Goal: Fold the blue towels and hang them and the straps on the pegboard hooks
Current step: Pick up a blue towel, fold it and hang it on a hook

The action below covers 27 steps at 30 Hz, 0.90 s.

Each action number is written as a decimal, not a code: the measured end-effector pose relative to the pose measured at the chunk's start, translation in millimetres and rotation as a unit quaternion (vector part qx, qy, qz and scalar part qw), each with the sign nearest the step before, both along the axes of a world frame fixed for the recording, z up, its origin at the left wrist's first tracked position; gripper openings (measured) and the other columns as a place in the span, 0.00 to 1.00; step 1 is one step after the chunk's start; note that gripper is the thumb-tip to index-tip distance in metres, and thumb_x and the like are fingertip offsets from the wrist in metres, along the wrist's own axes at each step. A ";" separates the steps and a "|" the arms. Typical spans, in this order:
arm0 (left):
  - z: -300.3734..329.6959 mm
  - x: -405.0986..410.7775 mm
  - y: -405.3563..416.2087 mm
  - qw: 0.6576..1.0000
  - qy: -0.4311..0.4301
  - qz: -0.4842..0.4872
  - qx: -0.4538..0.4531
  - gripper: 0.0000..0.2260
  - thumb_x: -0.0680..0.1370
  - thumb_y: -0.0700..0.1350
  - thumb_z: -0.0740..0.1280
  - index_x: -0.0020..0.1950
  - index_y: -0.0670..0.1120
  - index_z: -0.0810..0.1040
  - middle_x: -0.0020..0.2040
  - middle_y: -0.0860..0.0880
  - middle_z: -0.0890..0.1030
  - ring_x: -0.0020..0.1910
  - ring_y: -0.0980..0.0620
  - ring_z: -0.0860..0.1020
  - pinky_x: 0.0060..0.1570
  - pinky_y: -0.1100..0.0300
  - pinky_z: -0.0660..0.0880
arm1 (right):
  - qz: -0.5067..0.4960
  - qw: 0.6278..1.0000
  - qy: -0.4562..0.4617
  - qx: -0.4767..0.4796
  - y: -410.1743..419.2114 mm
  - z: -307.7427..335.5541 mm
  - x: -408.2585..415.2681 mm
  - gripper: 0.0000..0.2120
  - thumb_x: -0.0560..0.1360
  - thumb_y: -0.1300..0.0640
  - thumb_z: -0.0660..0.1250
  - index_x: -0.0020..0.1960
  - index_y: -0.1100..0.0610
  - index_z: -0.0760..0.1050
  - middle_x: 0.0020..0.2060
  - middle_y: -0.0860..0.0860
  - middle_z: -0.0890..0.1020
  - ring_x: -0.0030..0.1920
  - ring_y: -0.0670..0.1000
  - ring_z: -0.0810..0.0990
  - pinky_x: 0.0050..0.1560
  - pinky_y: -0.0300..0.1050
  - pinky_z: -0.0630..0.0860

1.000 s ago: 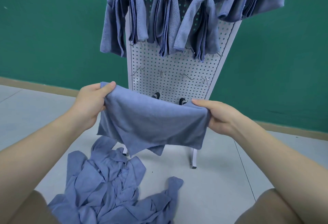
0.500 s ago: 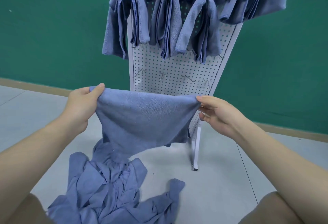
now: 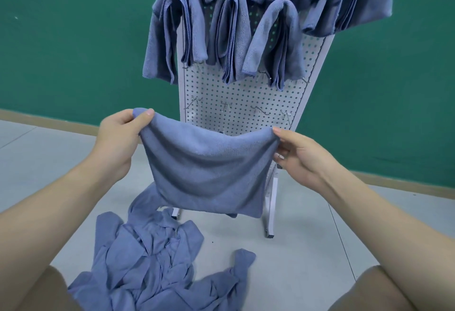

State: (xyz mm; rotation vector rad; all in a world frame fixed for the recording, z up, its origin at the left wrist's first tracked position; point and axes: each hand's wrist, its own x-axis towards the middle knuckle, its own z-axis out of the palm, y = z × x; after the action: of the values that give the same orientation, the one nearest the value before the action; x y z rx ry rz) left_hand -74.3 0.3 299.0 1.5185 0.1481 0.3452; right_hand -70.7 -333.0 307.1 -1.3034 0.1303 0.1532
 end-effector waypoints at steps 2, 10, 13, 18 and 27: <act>-1.1 -0.6 -1.0 1.000 -0.010 -0.010 0.009 0.08 0.82 0.44 0.69 0.52 0.39 0.82 0.52 0.41 0.84 0.49 0.48 0.80 0.56 0.53 0.77 | -0.014 0.998 0.046 -0.041 -0.5 -1.7 0.1 0.06 0.76 0.52 0.75 0.48 0.54 0.80 0.42 0.49 0.83 0.43 0.48 0.79 0.53 0.42 0.75; -3.2 0.0 -3.1 1.000 -0.024 0.009 0.014 0.06 0.81 0.44 0.71 0.46 0.45 0.83 0.46 0.46 0.83 0.44 0.51 0.79 0.52 0.55 0.76 | 0.009 0.984 0.154 -0.090 -0.3 -5.8 -1.8 0.07 0.75 0.53 0.76 0.48 0.56 0.81 0.41 0.51 0.83 0.41 0.50 0.78 0.49 0.43 0.75; -4.3 0.0 -1.4 1.000 -0.022 0.007 0.015 0.06 0.81 0.44 0.71 0.46 0.46 0.83 0.47 0.46 0.83 0.45 0.51 0.79 0.55 0.53 0.76 | 0.033 0.983 0.156 -0.092 1.2 -5.4 -3.2 0.05 0.77 0.58 0.73 0.52 0.58 0.82 0.46 0.52 0.82 0.44 0.50 0.77 0.51 0.43 0.74; -5.7 0.8 0.3 1.000 -0.007 0.007 0.023 0.05 0.81 0.44 0.71 0.46 0.46 0.84 0.48 0.45 0.85 0.47 0.49 0.81 0.59 0.51 0.78 | 0.040 0.989 0.128 -0.066 3.8 -6.5 -0.9 0.09 0.79 0.61 0.71 0.58 0.61 0.82 0.51 0.55 0.84 0.49 0.52 0.80 0.59 0.47 0.75; -9.7 2.8 5.1 0.999 0.025 -0.005 0.035 0.07 0.83 0.43 0.67 0.49 0.43 0.83 0.50 0.45 0.85 0.48 0.50 0.82 0.54 0.59 0.78 | -0.025 0.996 0.033 -0.080 -8.3 -5.7 3.5 0.02 0.80 0.57 0.70 0.49 0.52 0.81 0.44 0.45 0.84 0.48 0.47 0.79 0.53 0.44 0.72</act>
State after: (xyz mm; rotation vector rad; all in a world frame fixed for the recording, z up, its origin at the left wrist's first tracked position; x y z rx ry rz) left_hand -71.5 5.4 289.3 1.5975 0.1704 0.3074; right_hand -67.2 -341.3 301.4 -1.4548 0.2347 0.1446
